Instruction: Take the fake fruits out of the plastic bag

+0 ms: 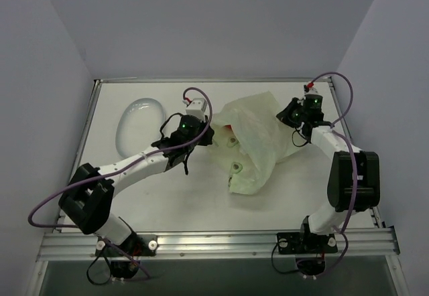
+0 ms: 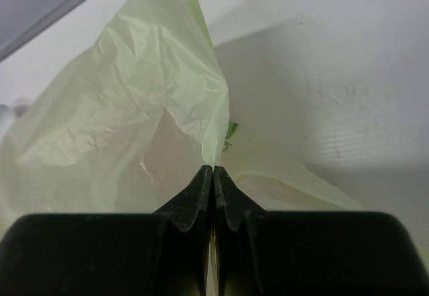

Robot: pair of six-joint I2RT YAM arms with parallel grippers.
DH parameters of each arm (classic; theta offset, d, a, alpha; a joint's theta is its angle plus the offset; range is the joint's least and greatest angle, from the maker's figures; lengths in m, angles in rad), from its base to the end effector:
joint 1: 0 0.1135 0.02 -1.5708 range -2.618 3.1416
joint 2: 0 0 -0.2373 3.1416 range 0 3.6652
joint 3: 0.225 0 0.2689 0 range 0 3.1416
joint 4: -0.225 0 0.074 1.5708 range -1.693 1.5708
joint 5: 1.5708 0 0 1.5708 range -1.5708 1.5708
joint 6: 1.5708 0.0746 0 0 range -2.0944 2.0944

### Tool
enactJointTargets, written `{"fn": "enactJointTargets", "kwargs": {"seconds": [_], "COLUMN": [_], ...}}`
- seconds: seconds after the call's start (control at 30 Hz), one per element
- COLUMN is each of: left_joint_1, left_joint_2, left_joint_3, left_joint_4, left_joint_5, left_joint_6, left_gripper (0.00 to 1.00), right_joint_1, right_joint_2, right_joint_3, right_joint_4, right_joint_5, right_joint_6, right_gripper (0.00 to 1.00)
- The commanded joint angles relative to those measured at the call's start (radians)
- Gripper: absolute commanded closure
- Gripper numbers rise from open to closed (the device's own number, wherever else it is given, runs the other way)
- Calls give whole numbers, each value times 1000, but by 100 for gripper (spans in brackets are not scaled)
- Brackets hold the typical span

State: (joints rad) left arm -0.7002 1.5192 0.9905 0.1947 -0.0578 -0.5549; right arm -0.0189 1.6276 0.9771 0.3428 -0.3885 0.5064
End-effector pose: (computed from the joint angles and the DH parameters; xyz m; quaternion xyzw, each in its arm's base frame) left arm 0.3122 -0.2574 0.2214 0.0424 0.8135 -0.3212 0.4829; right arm 0.4152 0.0204 0.1961 0.0956 0.7944 0.2910 0.5246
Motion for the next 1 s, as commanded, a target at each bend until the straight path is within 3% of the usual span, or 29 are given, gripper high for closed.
{"fn": "enactJointTargets", "kwargs": {"seconds": [0.0,0.2,0.33,0.4,0.5,0.7,0.8,0.93,0.97], "left_joint_1": [-13,-12,-7,-7,-7,-9,-9,-7,-7], "left_joint_2": [-77,-68,-27,-8,12,10,22,25,27], "left_joint_3": [14,49,108,115,117,92,97,105,109], "left_joint_4": [32,3,-15,-6,3,11,15,6,2], "left_joint_5": [4,-14,-24,-25,-17,-16,-10,-7,-7], "left_joint_6": [-23,-1,19,15,4,-4,-4,0,4], "left_gripper": [98,98,98,98,98,98,98,98,98], "right_joint_1": [72,105,125,125,90,91,88,120,131], "right_joint_2": [-129,-159,-326,-310,-114,-190,-105,-174,-205], "right_joint_3": [12,25,-17,-37,-9,29,86,42,32], "right_joint_4": [-91,-188,-189,-180,-215,-174,-209,-220,-219], "right_joint_5": [172,257,283,296,306,385,385,416,418], "right_joint_6": [-69,-95,-69,-78,-103,-95,-132,-144,-150], "right_gripper": [100,100,100,100,100,100,78,24,19]}}
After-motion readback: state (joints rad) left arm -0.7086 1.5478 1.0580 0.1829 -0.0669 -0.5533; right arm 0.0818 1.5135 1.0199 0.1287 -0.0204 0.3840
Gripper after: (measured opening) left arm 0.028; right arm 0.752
